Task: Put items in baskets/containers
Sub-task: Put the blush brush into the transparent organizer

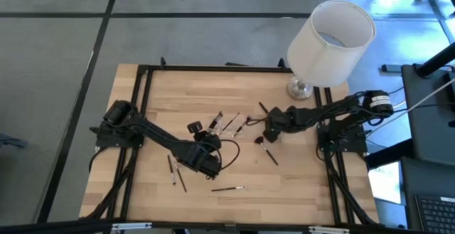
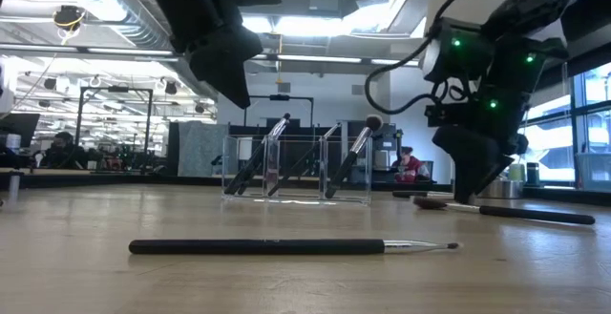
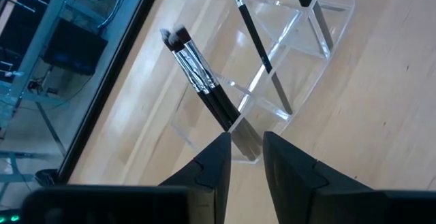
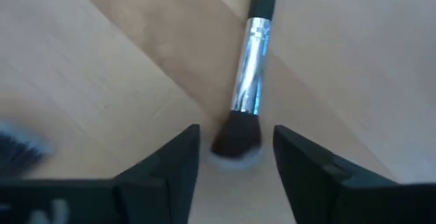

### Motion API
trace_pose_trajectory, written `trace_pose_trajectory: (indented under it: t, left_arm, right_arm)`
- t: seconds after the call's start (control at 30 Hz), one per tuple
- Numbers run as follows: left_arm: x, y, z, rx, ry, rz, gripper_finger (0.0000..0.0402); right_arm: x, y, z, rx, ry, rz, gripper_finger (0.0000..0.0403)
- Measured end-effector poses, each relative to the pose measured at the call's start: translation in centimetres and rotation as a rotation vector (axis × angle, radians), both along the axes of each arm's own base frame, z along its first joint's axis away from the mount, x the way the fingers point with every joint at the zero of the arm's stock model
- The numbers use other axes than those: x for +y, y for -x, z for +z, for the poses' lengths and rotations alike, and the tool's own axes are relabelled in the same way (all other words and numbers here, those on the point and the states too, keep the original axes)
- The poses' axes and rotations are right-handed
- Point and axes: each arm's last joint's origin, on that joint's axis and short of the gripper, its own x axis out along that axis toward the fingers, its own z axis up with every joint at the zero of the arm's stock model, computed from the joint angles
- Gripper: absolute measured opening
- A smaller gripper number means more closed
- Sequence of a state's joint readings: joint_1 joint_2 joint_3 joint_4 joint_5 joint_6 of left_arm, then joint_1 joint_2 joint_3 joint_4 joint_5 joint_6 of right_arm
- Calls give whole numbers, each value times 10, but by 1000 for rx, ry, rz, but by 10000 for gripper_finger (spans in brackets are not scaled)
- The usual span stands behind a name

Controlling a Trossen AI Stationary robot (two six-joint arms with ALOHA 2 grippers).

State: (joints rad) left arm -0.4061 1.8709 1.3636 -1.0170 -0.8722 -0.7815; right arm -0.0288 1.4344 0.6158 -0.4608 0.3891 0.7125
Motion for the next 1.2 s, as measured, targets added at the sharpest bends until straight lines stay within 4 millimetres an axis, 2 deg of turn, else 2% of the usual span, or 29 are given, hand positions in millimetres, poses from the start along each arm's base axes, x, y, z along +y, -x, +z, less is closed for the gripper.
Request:
trace_pose_trajectory:
  t: [0.3, 0.33, 0.43, 0.53, 0.67, 0.8, 0.9, 1.03, 1.2]
  left_arm:
    - [0, 0, 0, -12, 5, 10, 83]
    - [0, 0, 0, -12, 6, 9, 83]
    - [-2, 1, 0, -8, 4, 4, 84]
    - [-4, 2, 0, -8, 4, -1, 86]
    - [-4, 2, 0, -4, 13, -2, 86]
    - [-5, 2, 0, -6, 16, -4, 86]
    - [-8, 4, 0, -2, 16, -14, 86]
    - [-10, 10, 0, 52, -21, -26, 86]
    - [-6, 15, 2, 67, -73, -2, 86]
  right_arm:
    - [3, -1, -2, 26, 0, 24, 22]
    - [6, 2, -1, 55, 1, 34, 14]
    - [19, 6, 11, 136, -10, 48, 17]
    - [36, 9, 35, 237, 16, 107, 14]
    - [67, 10, 75, 355, 59, 312, 7]
    - [96, 11, 114, 390, 70, 538, 9]
    - [114, 11, 135, 401, 157, 761, 8]
    - [127, 4, 147, 420, 331, 926, 9]
    - [123, -21, 141, 589, 387, 1109, 9]
